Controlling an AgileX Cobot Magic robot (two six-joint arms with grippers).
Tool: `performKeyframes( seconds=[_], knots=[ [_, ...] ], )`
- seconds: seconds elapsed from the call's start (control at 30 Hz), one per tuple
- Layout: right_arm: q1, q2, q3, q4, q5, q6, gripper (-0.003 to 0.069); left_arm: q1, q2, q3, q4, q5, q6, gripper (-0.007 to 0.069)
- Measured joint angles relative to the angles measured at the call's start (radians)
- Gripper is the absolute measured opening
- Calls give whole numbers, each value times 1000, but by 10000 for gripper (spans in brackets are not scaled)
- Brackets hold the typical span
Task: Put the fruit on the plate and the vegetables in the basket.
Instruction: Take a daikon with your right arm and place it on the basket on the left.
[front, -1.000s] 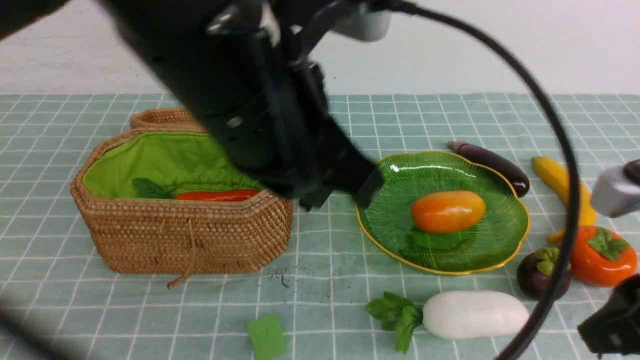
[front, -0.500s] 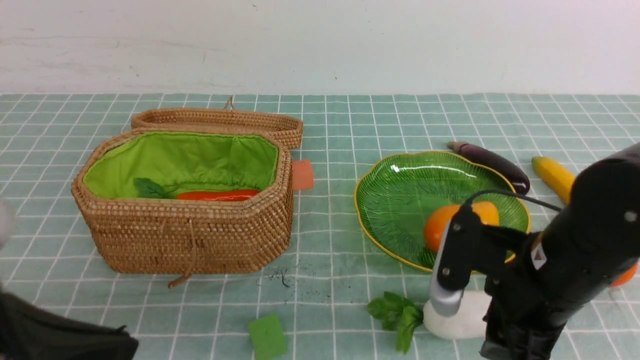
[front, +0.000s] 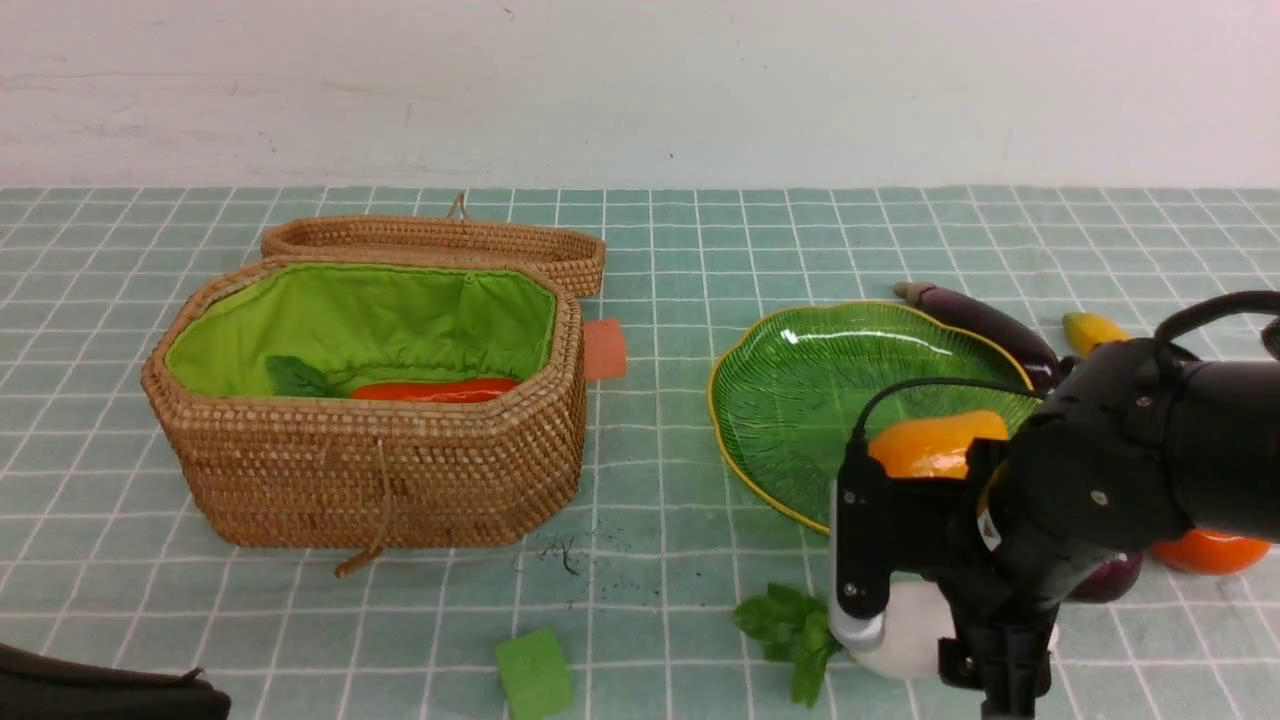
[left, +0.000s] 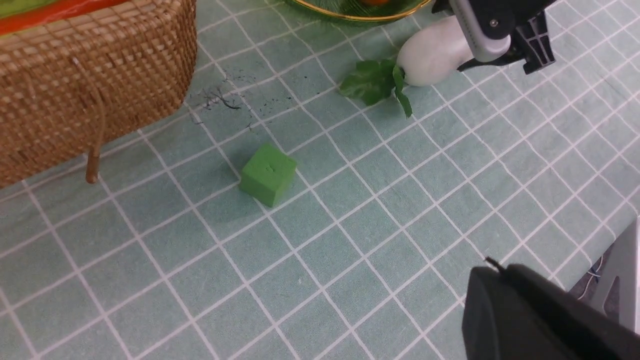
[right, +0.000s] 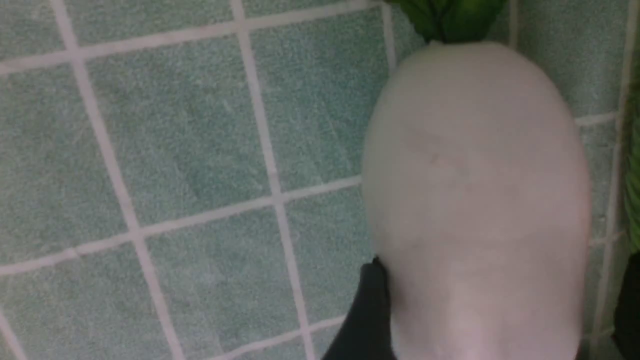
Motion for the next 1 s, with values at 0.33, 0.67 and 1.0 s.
performKeyframes(
  seconds=[0.33,0.67,1.0],
  knots=[
    [0,63,-1,27,-10,-43,593,0,0,0,-31,0,-1,-13],
    [0,63,-1,146,94,-74,593,0,0,0,-41,0,0,-13],
    [0,112,-18,172,40,-82,532,0,3,0,70,-133,0,-13]
  ],
)
